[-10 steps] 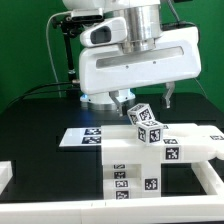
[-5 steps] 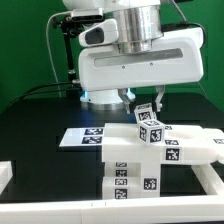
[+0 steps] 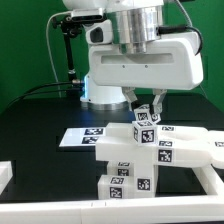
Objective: Assemble chair
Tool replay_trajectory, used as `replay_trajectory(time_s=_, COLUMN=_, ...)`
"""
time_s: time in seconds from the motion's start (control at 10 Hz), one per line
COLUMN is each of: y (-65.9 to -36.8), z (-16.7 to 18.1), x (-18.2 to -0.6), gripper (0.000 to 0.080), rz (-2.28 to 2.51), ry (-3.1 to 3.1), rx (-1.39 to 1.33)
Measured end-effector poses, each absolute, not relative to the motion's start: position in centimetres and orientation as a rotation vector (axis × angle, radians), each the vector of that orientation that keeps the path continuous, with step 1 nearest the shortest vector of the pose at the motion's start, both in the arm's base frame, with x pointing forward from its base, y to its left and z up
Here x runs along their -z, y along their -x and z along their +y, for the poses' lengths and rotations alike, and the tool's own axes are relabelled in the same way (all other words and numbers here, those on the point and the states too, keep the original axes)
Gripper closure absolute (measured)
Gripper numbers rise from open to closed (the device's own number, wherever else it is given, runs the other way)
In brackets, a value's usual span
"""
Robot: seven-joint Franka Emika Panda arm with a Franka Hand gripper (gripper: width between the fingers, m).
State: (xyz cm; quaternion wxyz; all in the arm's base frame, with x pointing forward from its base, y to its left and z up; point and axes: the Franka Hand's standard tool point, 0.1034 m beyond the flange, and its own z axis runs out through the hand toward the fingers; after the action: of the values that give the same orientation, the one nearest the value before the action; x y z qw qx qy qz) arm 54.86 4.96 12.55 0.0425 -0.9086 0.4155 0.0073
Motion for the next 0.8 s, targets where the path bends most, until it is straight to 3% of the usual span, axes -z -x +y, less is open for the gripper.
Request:
replay_trajectory(time_s=0.2, y=-54.98, z=5.13, x=-12.56, gripper=0.0517, rz=1.506, ry=2.648, rx=-0.025)
replay_trajectory(time_s=0.3, y=-54.97, z=5.12, x=-12.54, gripper=0.0467, rz=1.45, ry=2.679, rx=-0.023)
replay_trajectory(time_s=0.4, y=-54.96, z=5.12, x=-12.52, gripper=0.0328, rz=1.432, ry=2.689, rx=-0.022)
replay_trajectory(time_s=0.5, y=-54.97, z=5.16, x=-12.52, gripper=0.0328, rz=1.401, ry=2.705, rx=-0.021)
replay_trajectory(time_s=0.6, y=-55.18, z=5.35, x=-12.69, gripper=0.0191, rz=1.17, ry=2.81, rx=-0.01)
replay_trajectory(time_s=0.8, y=-55.46, z=5.81, x=-12.95, gripper=0.0161, rz=0.667, ry=2.963, rx=0.038)
